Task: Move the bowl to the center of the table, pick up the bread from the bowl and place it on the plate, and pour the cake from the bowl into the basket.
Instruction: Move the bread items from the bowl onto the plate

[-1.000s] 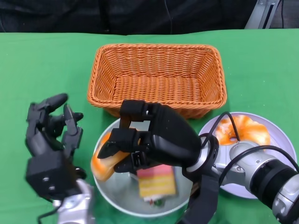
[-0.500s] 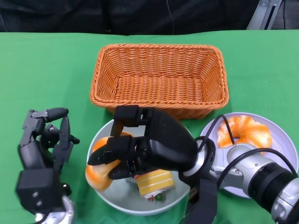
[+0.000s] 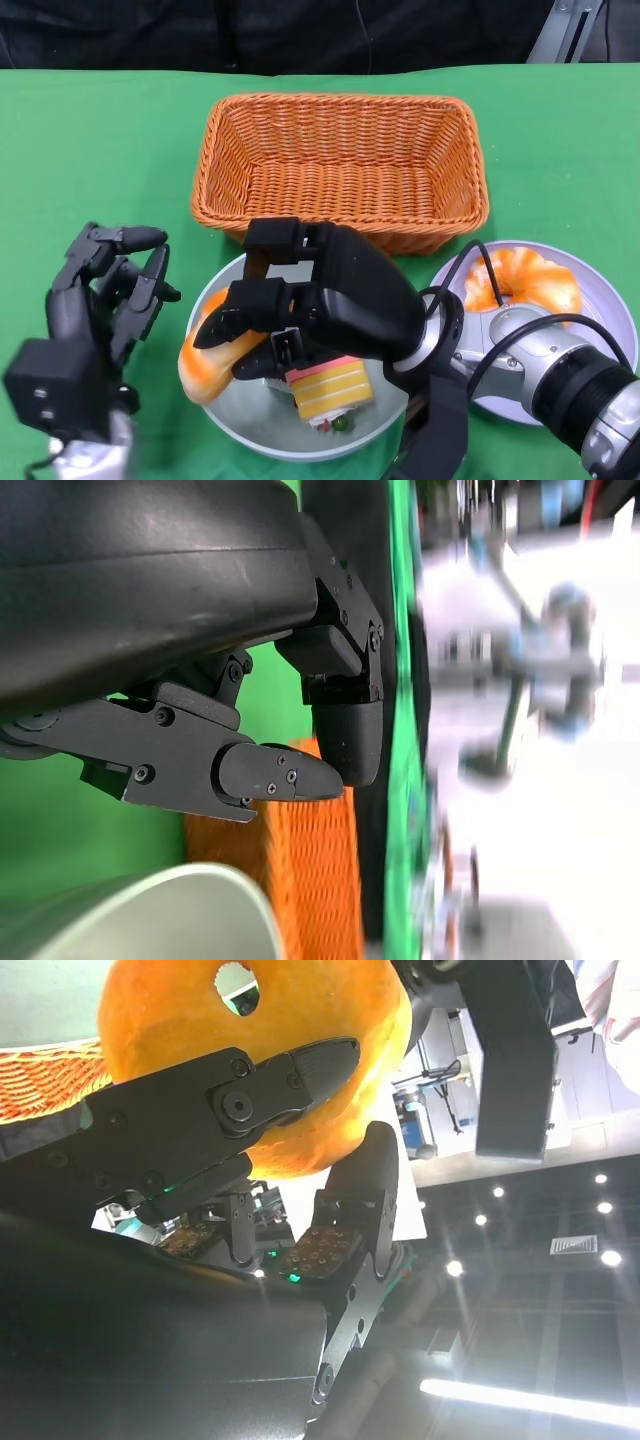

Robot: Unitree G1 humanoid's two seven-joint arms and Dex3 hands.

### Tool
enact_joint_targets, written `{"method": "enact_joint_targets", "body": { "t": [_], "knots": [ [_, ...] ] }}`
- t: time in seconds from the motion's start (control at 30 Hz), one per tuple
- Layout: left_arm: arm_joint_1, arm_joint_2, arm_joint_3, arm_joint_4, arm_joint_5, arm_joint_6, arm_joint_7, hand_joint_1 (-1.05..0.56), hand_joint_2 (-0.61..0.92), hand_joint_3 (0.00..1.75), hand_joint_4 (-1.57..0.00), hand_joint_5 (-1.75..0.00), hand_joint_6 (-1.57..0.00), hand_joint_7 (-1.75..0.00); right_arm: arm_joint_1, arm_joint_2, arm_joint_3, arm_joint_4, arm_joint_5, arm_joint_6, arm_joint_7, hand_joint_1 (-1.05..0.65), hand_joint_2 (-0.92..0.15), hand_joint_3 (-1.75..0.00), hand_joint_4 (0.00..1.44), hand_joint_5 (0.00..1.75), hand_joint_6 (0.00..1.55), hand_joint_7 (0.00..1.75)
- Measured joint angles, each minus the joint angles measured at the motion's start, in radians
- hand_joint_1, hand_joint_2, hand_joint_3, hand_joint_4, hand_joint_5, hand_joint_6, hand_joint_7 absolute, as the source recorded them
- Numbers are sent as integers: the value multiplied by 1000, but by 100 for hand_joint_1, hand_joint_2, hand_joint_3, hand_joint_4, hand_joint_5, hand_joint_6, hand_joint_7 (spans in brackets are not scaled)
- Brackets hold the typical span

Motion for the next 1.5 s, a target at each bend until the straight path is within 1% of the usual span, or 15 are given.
{"method": "enact_joint_targets", "body": {
  "t": [0.03,0.1,0.17,0.23,0.33,0.47,0.67,0.8,0.9,1.07,1.23,1.37,1.4,1.43,1.5],
  "knots": [
    [11,31,-6,-17,-17,20,-83,-34,92,18,-71,-174,-72,-143,5,-2,-1,-4,0,-7,-1,-25,-84,0,83,127,97,67],
    [34,98,-10,-41,-51,65,-249,-30,92,25,-77,-166,-79,-128,22,-14,-7,-19,0,-24,-5,-25,-85,0,84,121,101,60],
    [56,155,1,-57,-97,106,-375,-29,92,29,-79,-164,-82,-122,37,-32,-20,-35,1,-51,-13,-25,-85,0,85,119,103,57],
    [64,177,11,-64,-116,133,-414,-27,92,30,-83,-160,-88,-112,45,-39,-34,-36,4,-71,-15,-24,-86,-1,81,121,100,61],
    [74,185,11,-85,-113,157,-429,-26,92,31,-84,-156,-90,-110,51,-43,-46,-39,11,-95,-14,-23,-87,-1,80,125,96,69],
    [74,185,14,-96,-118,181,-488,-27,92,25,-90,-143,-94,-102,53,-48,-81,-50,27,-109,-2,-23,-88,-1,79,125,92,71],
    [74,185,21,-98,-112,181,-493,-26,92,27,-92,-141,-99,-95,55,-81,-126,-88,46,-115,58,-21,-87,0,79,129,92,73],
    [74,185,22,-99,-112,178,-493,-26,92,26,-87,-150,-95,-102,60,-78,-137,-92,45,-116,62,-22,-92,-2,77,139,79,95],
    [74,185,26,-100,-111,163,-493,-28,92,25,-85,-156,-93,-106,67,-77,-147,-94,46,-122,64,-22,-92,-3,77,139,78,99],
    [74,183,26,-106,-102,160,-452,-25,92,29,-85,-151,-97,-98,79,-78,-174,-126,75,-138,99,-22,-92,-6,71,141,71,106],
    [75,182,23,-107,-74,146,-430,-27,92,30,-83,-150,-97,-95,85,-80,-218,-161,114,-144,159,-25,-91,-7,69,140,71,106],
    [75,182,23,-104,-61,124,-416,-28,89,33,-81,-154,-94,-102,99,-86,-257,-189,155,-147,216,-25,-90,-3,73,133,77,100],
    [75,182,23,-103,-56,115,-403,-29,84,42,-80,-156,-91,-108,105,-88,-270,-196,163,-147,230,-25,-90,-3,75,129,78,97],
    [75,182,23,-100,-51,107,-392,-28,76,60,-79,-158,-89,-111,109,-91,-279,-200,171,-147,239,-24,-90,-2,77,125,80,95],
    [75,181,23,-94,-41,97,-377,-27,70,74,-79,-159,-87,-113,121,-95,-302,-206,185,-147,253,-23,-91,-2,78,123,81,93]
  ]
}}
